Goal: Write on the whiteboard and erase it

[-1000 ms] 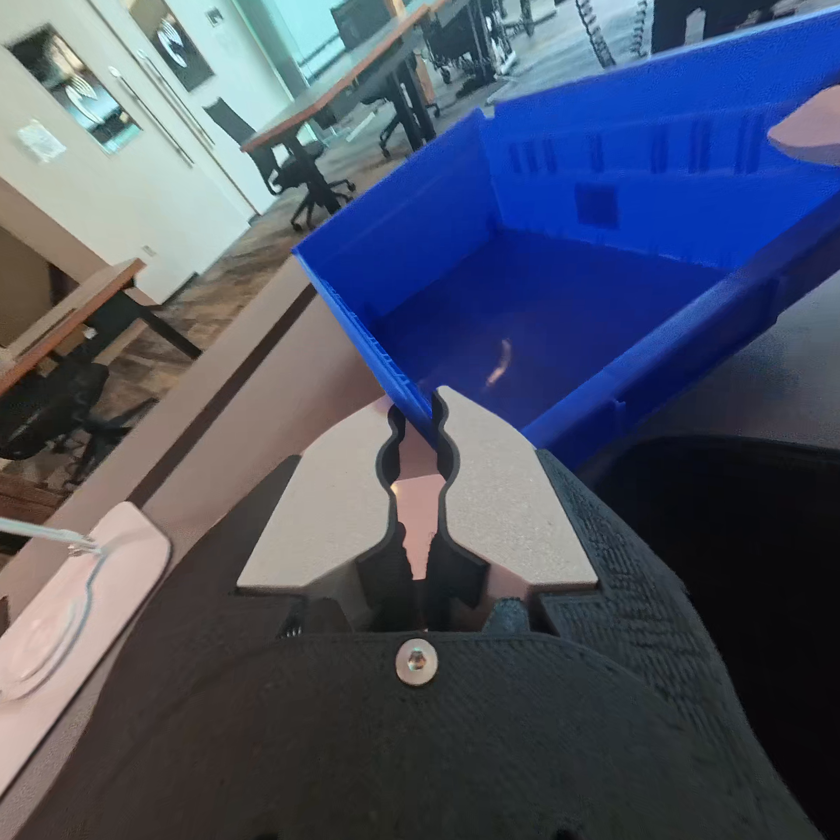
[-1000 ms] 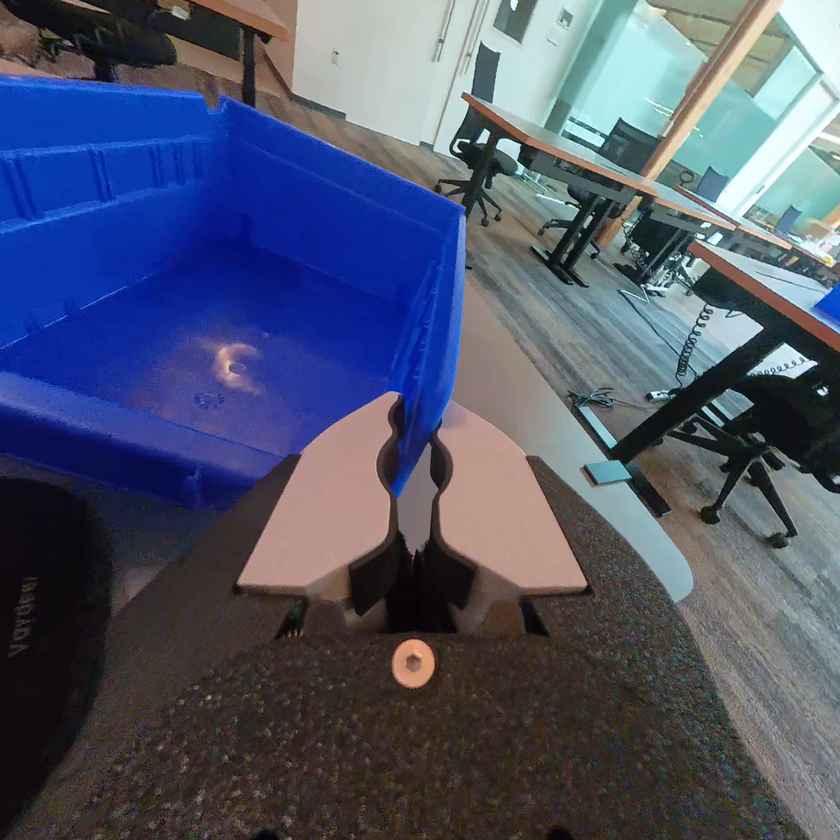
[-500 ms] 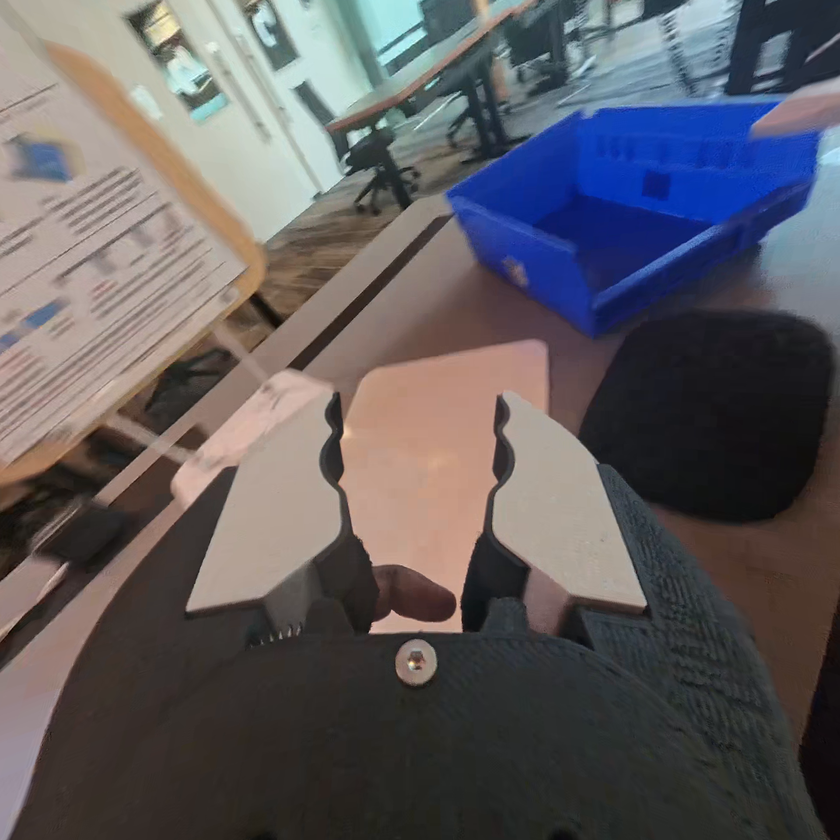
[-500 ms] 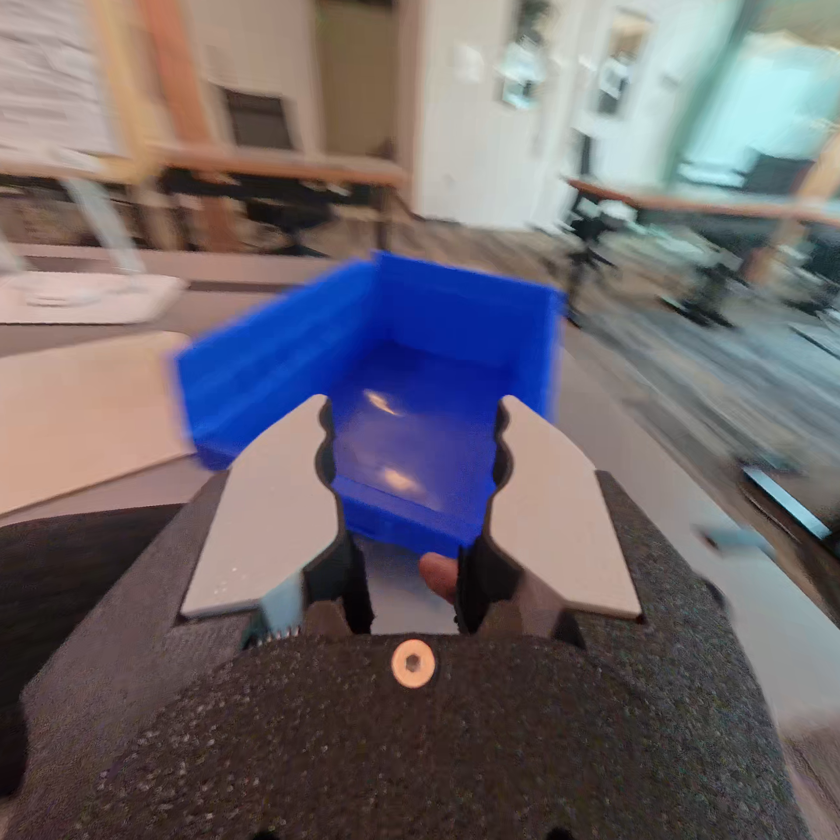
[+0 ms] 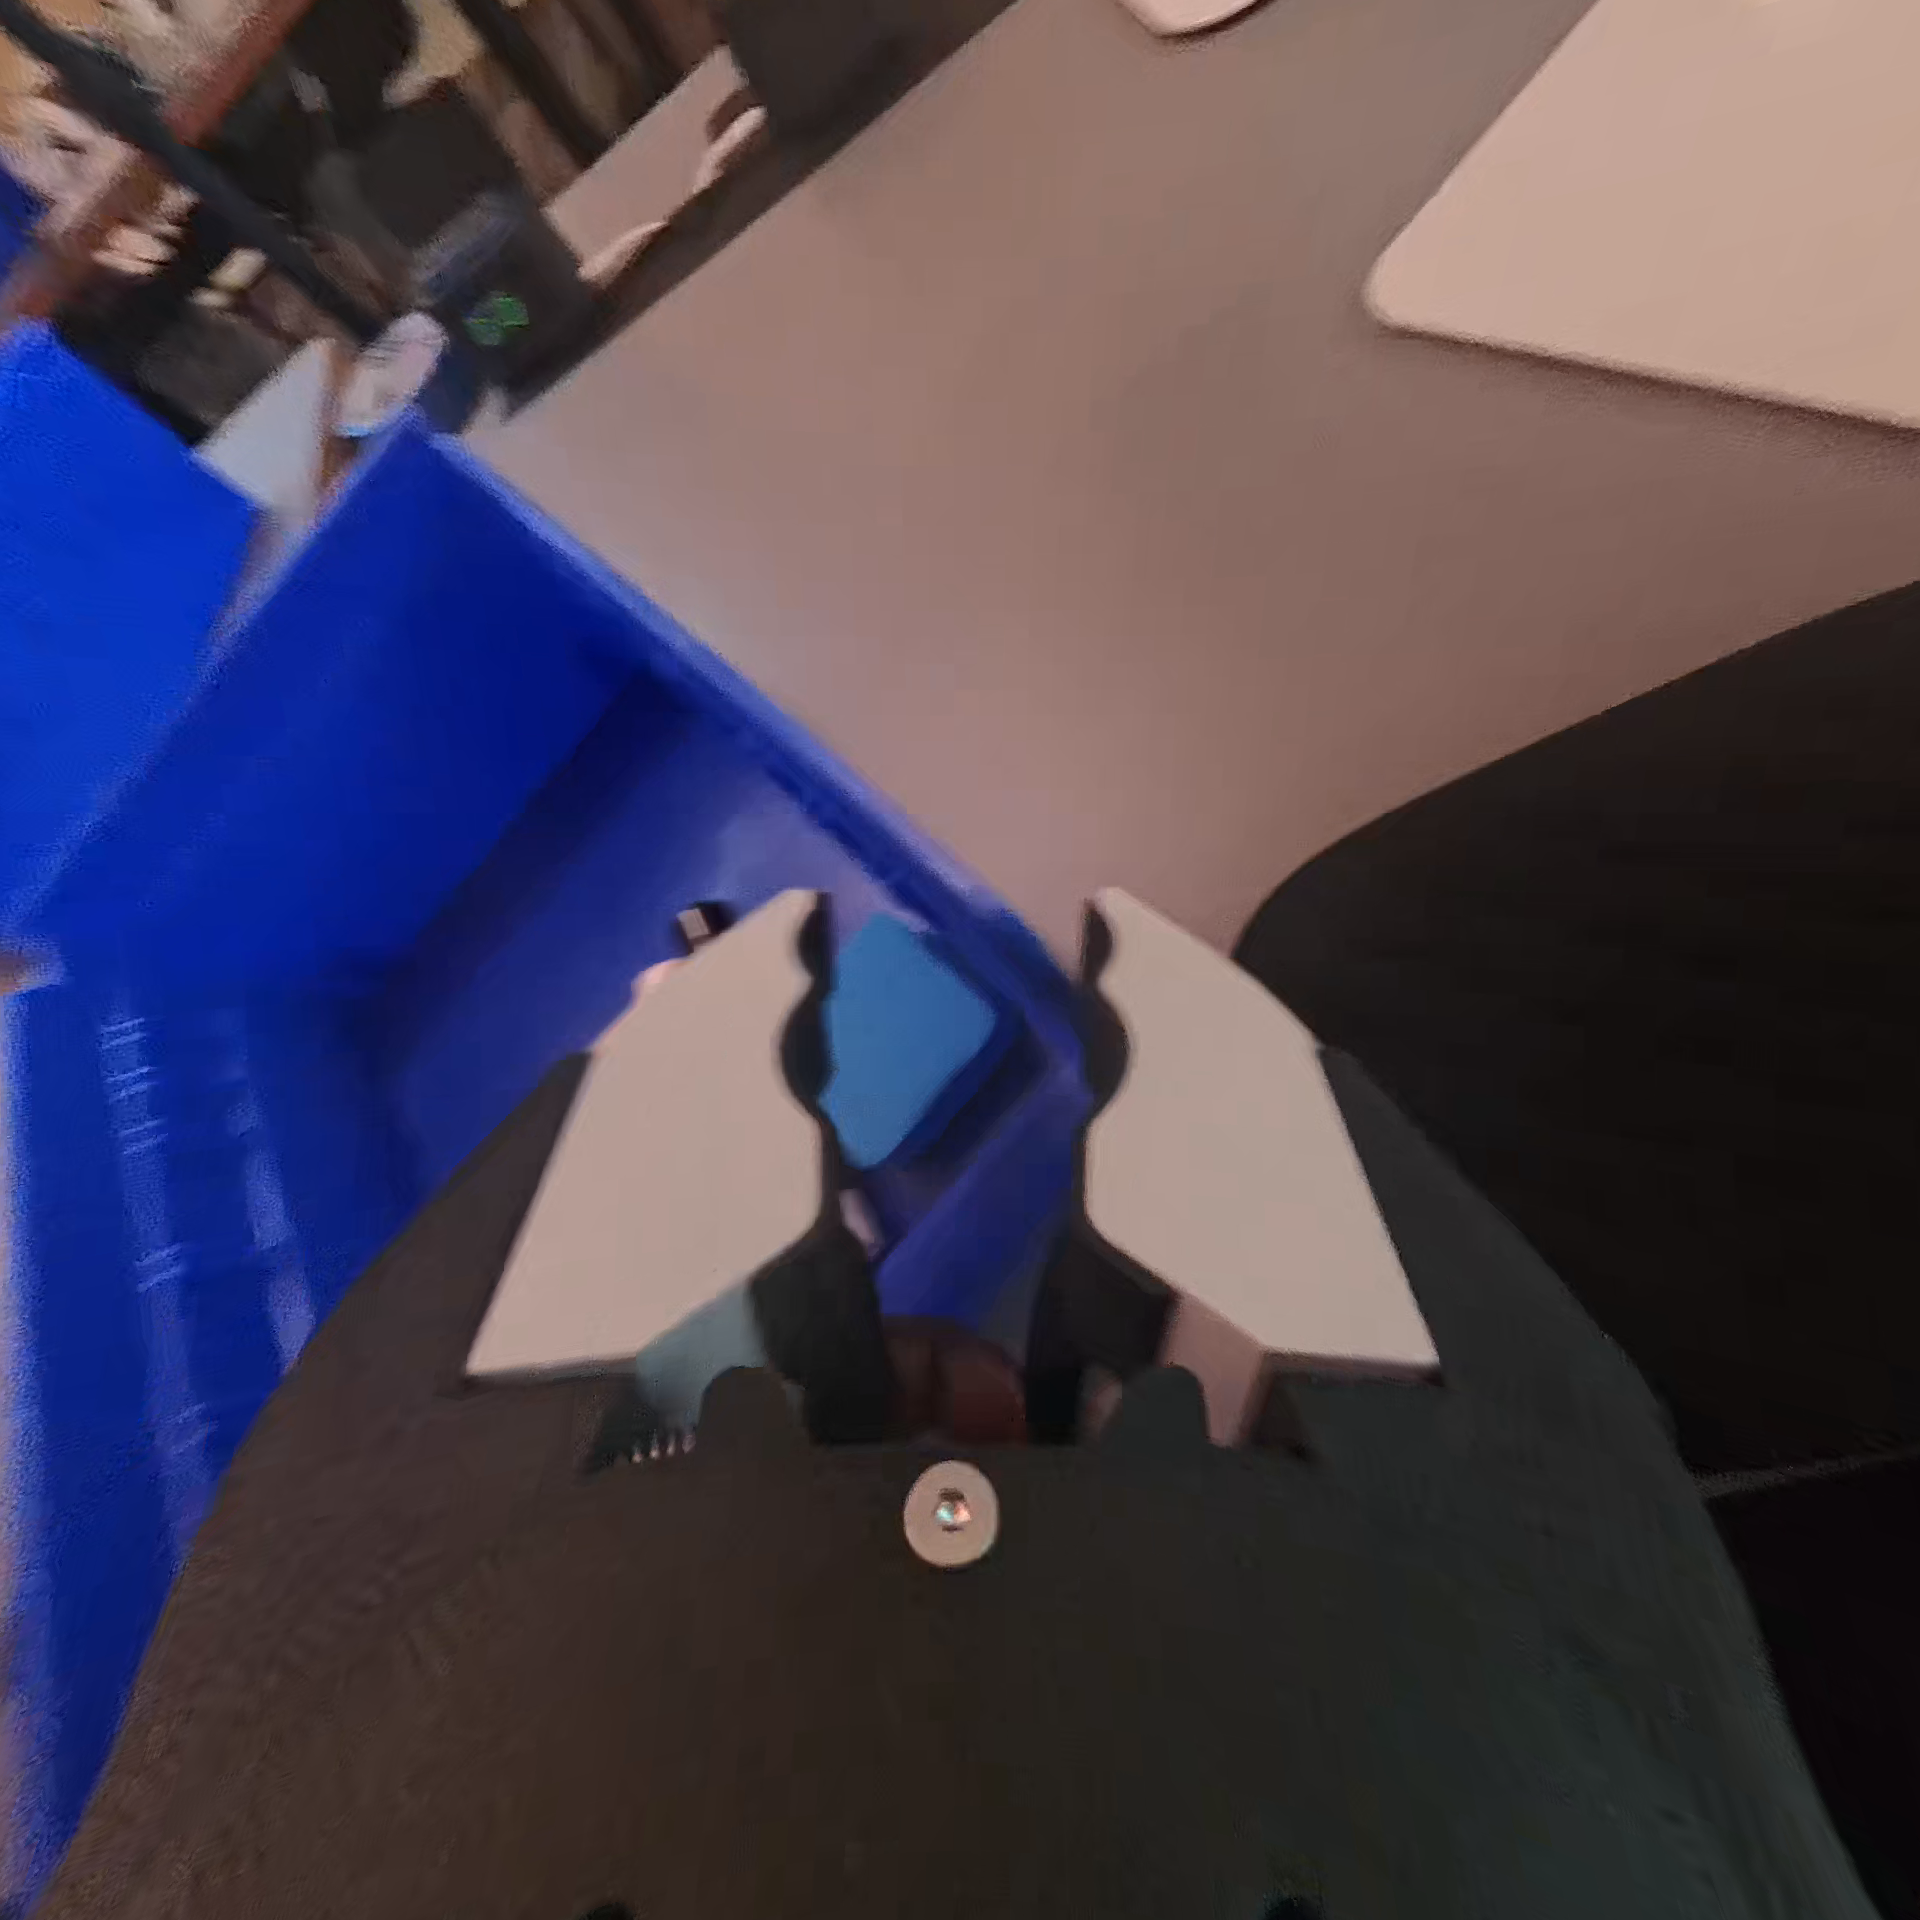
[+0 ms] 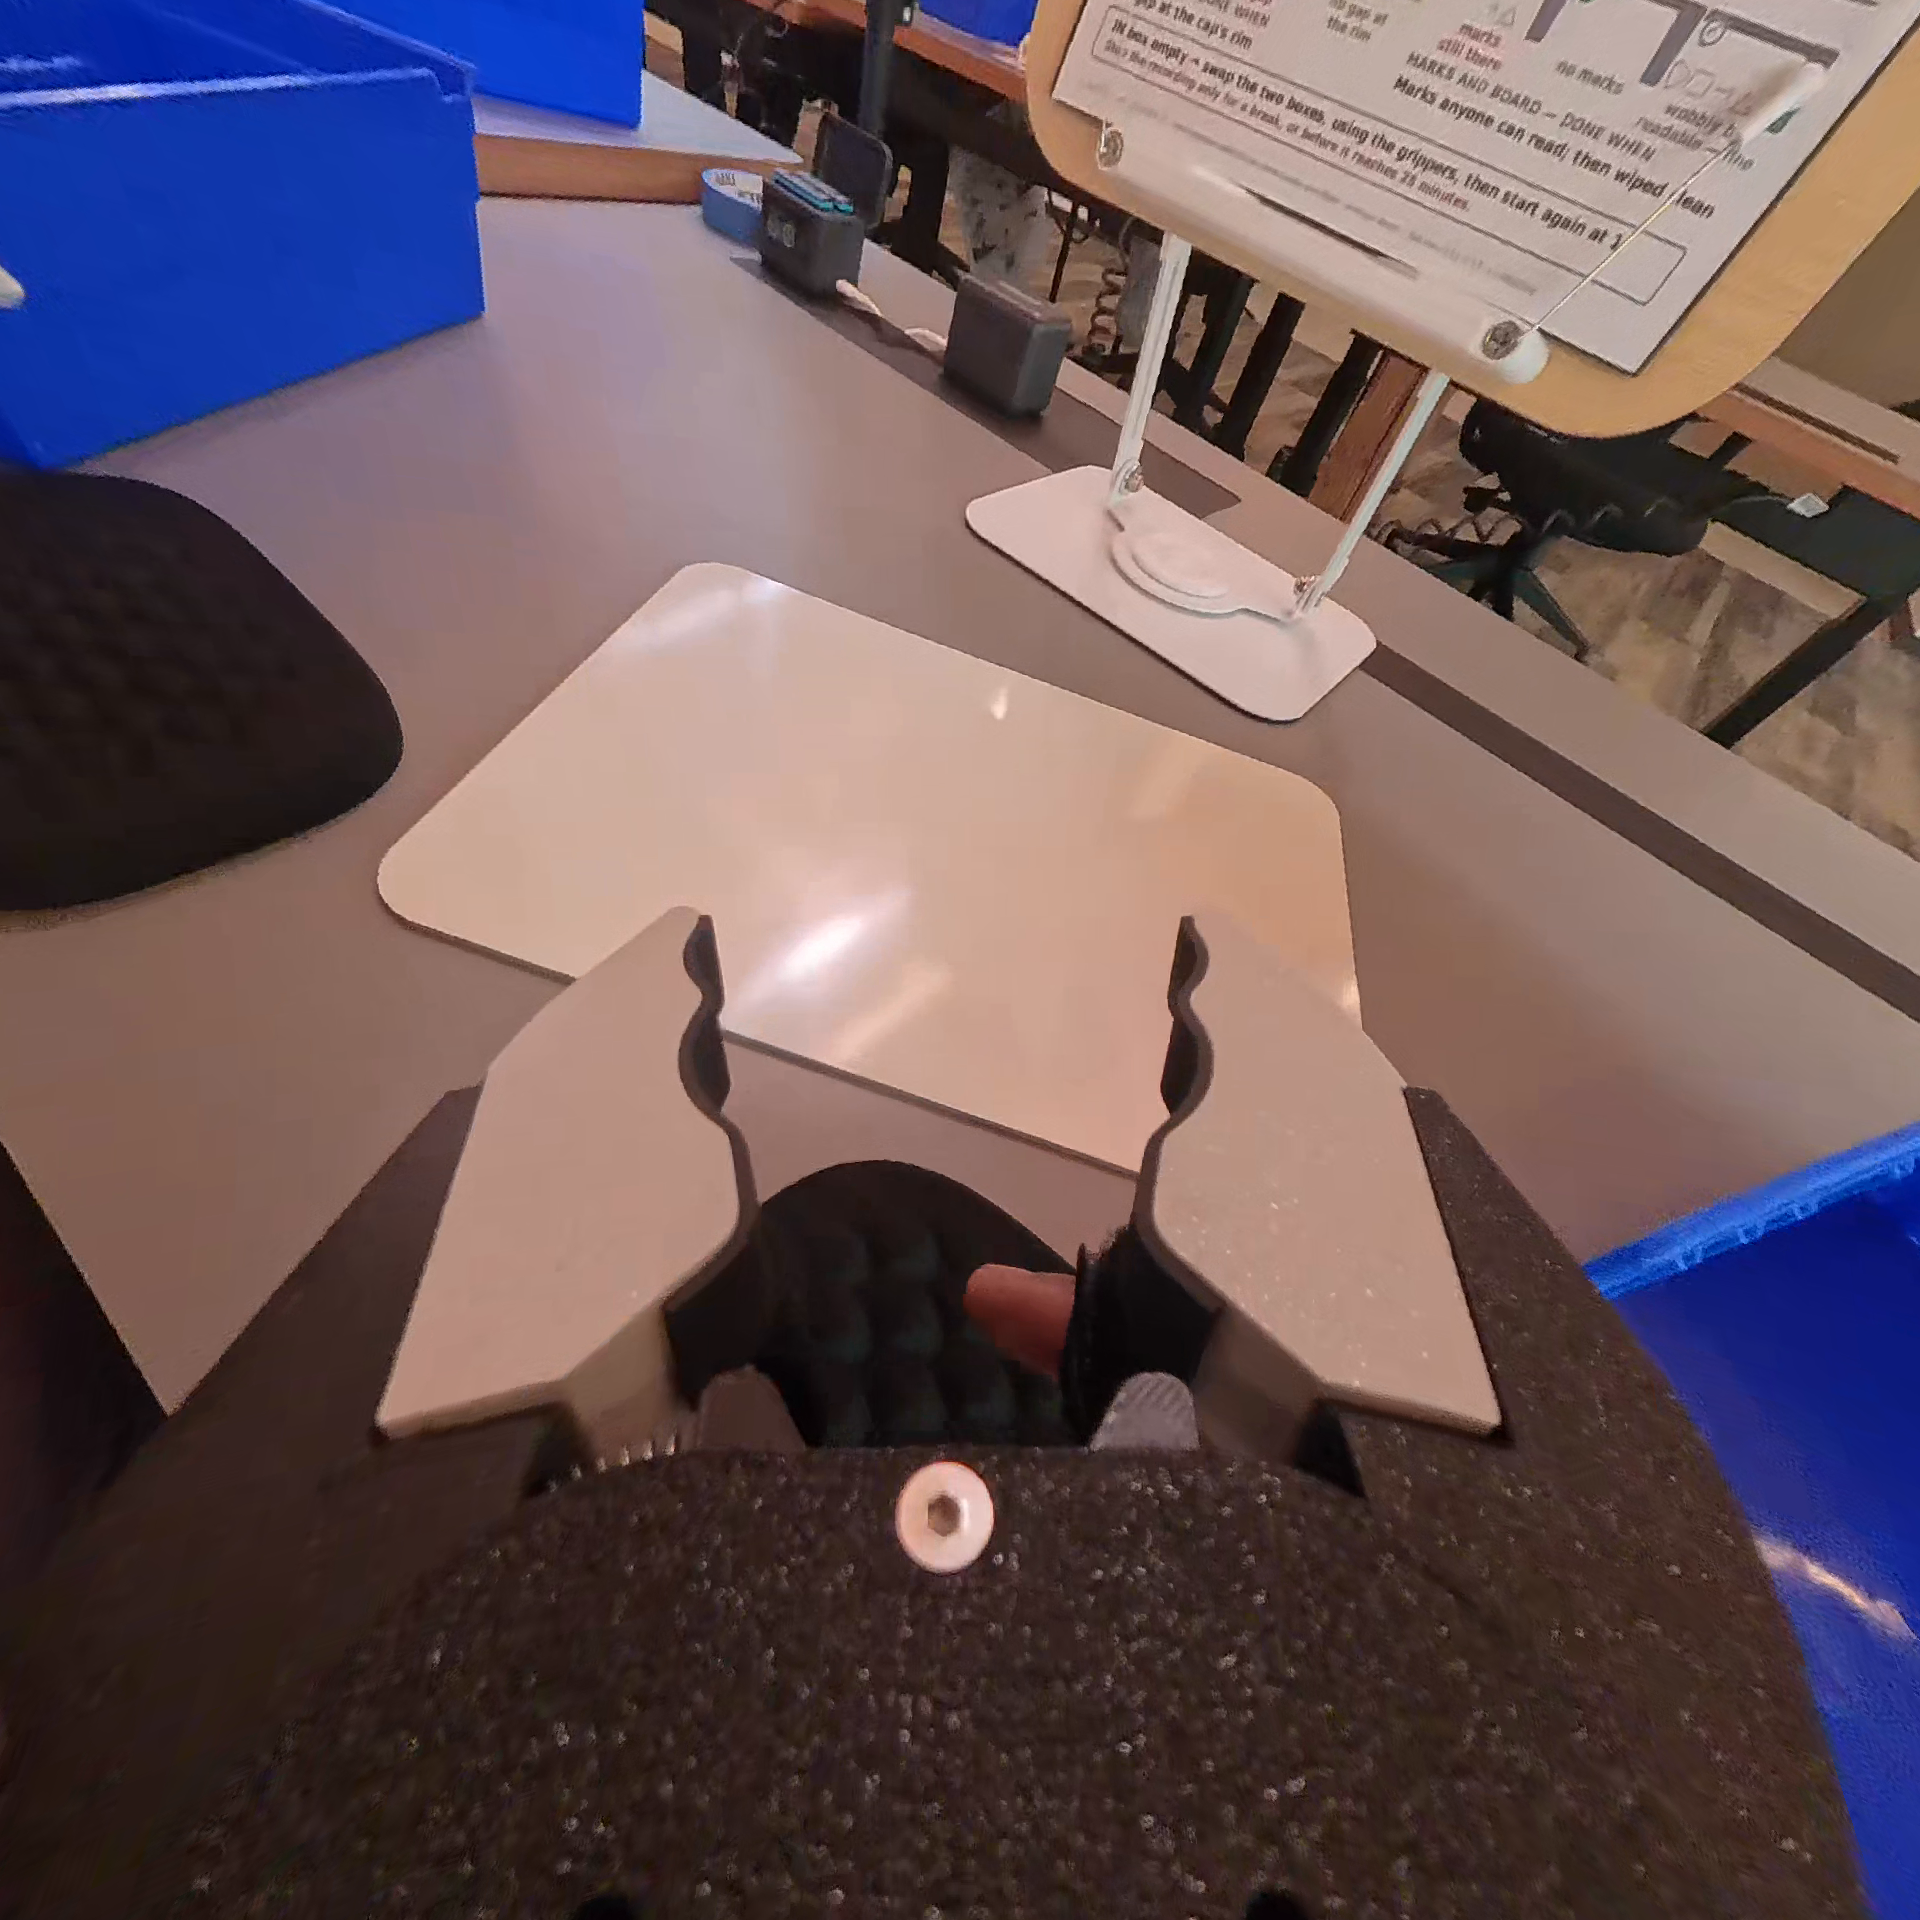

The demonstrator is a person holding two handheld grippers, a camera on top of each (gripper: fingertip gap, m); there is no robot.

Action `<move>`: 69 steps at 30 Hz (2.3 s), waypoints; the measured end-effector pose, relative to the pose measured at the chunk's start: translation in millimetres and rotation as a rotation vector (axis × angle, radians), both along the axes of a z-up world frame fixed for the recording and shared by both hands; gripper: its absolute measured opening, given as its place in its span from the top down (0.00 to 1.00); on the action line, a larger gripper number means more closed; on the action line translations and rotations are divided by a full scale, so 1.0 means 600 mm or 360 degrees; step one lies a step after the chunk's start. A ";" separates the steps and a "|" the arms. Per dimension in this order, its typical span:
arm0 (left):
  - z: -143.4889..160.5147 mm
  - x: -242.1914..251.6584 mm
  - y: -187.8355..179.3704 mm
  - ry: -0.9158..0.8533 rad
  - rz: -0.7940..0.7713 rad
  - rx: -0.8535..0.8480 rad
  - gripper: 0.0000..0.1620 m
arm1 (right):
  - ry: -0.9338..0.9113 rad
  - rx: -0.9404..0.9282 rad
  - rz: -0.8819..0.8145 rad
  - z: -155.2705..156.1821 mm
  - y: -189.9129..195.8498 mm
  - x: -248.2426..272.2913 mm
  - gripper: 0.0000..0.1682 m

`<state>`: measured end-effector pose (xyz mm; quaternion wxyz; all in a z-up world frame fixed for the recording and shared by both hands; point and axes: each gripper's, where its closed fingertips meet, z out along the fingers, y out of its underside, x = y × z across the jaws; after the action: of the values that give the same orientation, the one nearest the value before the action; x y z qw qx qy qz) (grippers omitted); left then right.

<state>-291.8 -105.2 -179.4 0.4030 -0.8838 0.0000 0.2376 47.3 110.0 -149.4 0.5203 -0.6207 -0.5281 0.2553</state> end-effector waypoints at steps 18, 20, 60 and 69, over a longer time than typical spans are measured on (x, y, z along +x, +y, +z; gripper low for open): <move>0.009 0.076 0.198 -0.0182 -0.0139 0.0405 0.76 | -0.0093 -0.0085 -0.0217 -0.038 0.050 0.060 0.55; 0.040 0.092 0.196 -0.0216 -0.0217 0.0492 0.73 | -0.0097 -0.0074 -0.0223 -0.038 0.051 0.062 0.55; -0.110 -0.163 0.067 0.0008 0.0117 -0.1233 0.86 | -0.0064 0.0024 -0.0308 -0.045 0.063 0.095 0.58; -0.103 -0.176 0.077 -0.0117 0.0128 -0.1122 0.84 | -0.0087 0.0067 -0.0304 -0.045 0.061 0.096 0.59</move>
<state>-397.4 -58.8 -241.1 0.0631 -0.9758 0.0327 0.2068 104.8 146.6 -176.6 0.5408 -0.6638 -0.4857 0.1763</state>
